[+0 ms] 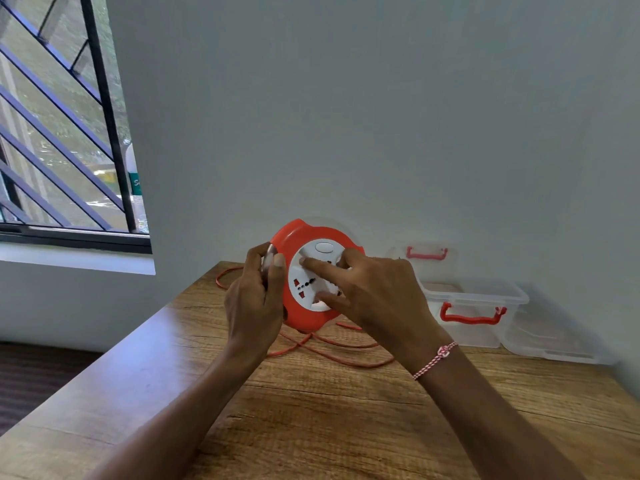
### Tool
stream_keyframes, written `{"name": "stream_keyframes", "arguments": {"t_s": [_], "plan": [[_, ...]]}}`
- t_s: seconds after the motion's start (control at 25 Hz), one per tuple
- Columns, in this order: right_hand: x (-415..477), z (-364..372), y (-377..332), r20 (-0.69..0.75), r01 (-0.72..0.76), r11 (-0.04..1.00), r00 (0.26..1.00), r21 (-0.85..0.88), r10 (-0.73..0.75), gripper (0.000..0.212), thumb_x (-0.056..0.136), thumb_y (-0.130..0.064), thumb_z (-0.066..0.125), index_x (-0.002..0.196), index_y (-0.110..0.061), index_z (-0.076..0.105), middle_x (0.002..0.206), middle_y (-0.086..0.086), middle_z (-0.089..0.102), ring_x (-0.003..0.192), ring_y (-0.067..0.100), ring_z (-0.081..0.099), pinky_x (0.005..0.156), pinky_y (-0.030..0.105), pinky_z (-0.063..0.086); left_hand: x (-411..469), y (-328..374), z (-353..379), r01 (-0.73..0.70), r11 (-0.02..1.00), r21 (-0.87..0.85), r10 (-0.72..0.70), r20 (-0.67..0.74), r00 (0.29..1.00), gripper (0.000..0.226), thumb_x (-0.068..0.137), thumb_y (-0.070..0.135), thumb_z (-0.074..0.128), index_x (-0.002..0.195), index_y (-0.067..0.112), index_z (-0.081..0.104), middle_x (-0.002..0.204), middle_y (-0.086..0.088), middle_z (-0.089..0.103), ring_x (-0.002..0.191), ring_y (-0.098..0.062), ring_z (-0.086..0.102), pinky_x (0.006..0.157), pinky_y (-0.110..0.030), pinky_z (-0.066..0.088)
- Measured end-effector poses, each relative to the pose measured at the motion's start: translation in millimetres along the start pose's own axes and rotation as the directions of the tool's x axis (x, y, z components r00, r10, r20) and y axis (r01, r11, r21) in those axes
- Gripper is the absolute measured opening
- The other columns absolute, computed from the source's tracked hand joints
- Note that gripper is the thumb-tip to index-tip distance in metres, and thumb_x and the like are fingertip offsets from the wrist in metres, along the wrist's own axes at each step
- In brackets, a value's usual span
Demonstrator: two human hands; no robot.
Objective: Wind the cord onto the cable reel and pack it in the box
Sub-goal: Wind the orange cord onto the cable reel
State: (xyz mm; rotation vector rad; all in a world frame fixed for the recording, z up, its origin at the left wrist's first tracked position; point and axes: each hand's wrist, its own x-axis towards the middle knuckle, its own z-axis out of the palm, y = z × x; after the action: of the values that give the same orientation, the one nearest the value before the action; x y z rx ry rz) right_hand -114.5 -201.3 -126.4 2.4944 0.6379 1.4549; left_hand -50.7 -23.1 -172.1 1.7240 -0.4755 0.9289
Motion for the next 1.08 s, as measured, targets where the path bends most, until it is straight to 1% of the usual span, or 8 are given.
{"name": "stream_keyframes", "arguments": {"t_s": [0.12, 0.2, 0.28, 0.36, 0.44, 0.56, 0.92, 1.08], "plan": [[5.0, 1.4, -16.8, -0.014, -0.270, 0.950, 0.961, 0.157, 0.275, 0.064, 0.083, -0.067, 0.070, 0.125, -0.019, 0.065, 0.091, 0.005, 0.079, 0.064, 0.023, 0.075, 0.054, 0.030, 0.062, -3.0, 2.3, 0.9, -0.051, 0.999, 0.017, 0.052, -0.007, 0.999, 0.028, 0.105, 0.065, 0.031, 0.120, 0.047, 0.045, 0.083, 0.020, 0.069, 0.073, -0.006, 0.073, 0.058, -0.038, 0.064], [8.7, 5.6, -26.9, 0.126, -0.578, 0.730, 0.807, 0.365, 0.577, 0.064, 0.082, -0.076, 0.060, 0.117, -0.023, 0.056, 0.091, -0.005, 0.071, 0.067, 0.014, 0.073, 0.052, 0.026, 0.061, -4.7, 5.0, 1.8, -0.057, 0.998, 0.001, 0.057, 0.000, 0.998, 0.034, 0.104, 0.069, 0.028, 0.121, 0.045, 0.046, 0.089, 0.026, 0.070, 0.078, 0.001, 0.072, 0.056, -0.027, 0.063], [11.2, 7.7, -28.0, 0.266, -0.716, 0.529, 0.676, 0.455, 0.687, 0.059, 0.084, -0.076, 0.060, 0.115, -0.026, 0.053, 0.097, -0.007, 0.071, 0.071, 0.010, 0.072, 0.055, 0.023, 0.061, -5.7, 4.5, 4.0, -0.031, 0.999, -0.005, 0.031, 0.000, 1.000, 0.036, 0.104, 0.064, 0.032, 0.122, 0.038, 0.048, 0.083, 0.020, 0.069, 0.077, 0.001, 0.073, 0.058, -0.033, 0.065], [8.5, 4.2, -20.4, 0.159, -0.606, 0.687, 0.784, 0.400, 0.599, 0.054, 0.086, -0.070, 0.063, 0.115, -0.025, 0.057, 0.098, -0.004, 0.075, 0.069, 0.010, 0.071, 0.056, 0.016, 0.055, -4.9, 3.7, 4.1, 0.008, 1.000, -0.012, -0.008, -0.014, 1.000, 0.034, 0.104, 0.060, 0.033, 0.121, 0.036, 0.049, 0.082, 0.019, 0.068, 0.074, -0.001, 0.074, 0.058, -0.042, 0.065], [5.0, -0.4, -9.1, 0.009, -0.314, 0.914, 0.947, 0.256, 0.322, 0.050, 0.088, -0.060, 0.069, 0.120, -0.024, 0.058, 0.107, 0.000, 0.074, 0.073, 0.016, 0.073, 0.058, 0.020, 0.056, -1.1, 2.3, 2.1, 0.041, 0.999, -0.019, -0.041, -0.027, 0.999, 0.029, 0.104, 0.059, 0.034, 0.118, 0.040, 0.049, 0.081, 0.016, 0.068, 0.069, -0.008, 0.074, 0.059, -0.049, 0.065], [2.6, -1.8, 2.1, 0.070, -0.027, 0.998, 0.997, 0.051, 0.023, 0.056, 0.085, -0.047, 0.080, 0.133, -0.026, 0.060, 0.124, 0.009, 0.068, 0.084, 0.028, 0.076, 0.057, 0.037, 0.061, 4.7, 0.3, -2.8, 0.079, 0.996, -0.047, -0.079, -0.009, 0.997, 0.021, 0.104, 0.059, 0.036, 0.113, 0.046, 0.050, 0.078, 0.018, 0.070, 0.071, -0.007, 0.075, 0.058, -0.047, 0.065], [0.8, 1.7, 0.9, 0.117, -0.005, 0.999, 0.993, -0.048, 0.010, 0.066, 0.087, -0.053, 0.075, 0.147, -0.031, 0.055, 0.107, 0.013, 0.078, 0.075, 0.030, 0.077, 0.060, 0.038, 0.061, 4.1, -1.3, -1.0, 0.079, 0.995, -0.061, -0.074, 0.086, 0.994, 0.043, 0.099, 0.065, 0.036, 0.121, 0.032, 0.053, 0.083, 0.018, 0.073, 0.072, -0.003, 0.077, 0.058, -0.035, 0.066], [5.6, 3.9, -15.1, 0.047, -0.346, 0.922, 0.938, 0.175, 0.343, 0.071, 0.085, -0.075, 0.059, 0.133, -0.023, 0.063, 0.100, 0.004, 0.080, 0.073, 0.022, 0.076, 0.058, 0.026, 0.058, 1.3, 1.5, 0.5, 0.023, 0.999, -0.043, -0.021, 0.048, 0.999, 0.036, 0.103, 0.063, 0.034, 0.119, 0.035, 0.051, 0.079, 0.014, 0.070, 0.070, -0.006, 0.074, 0.054, -0.037, 0.064]]}}
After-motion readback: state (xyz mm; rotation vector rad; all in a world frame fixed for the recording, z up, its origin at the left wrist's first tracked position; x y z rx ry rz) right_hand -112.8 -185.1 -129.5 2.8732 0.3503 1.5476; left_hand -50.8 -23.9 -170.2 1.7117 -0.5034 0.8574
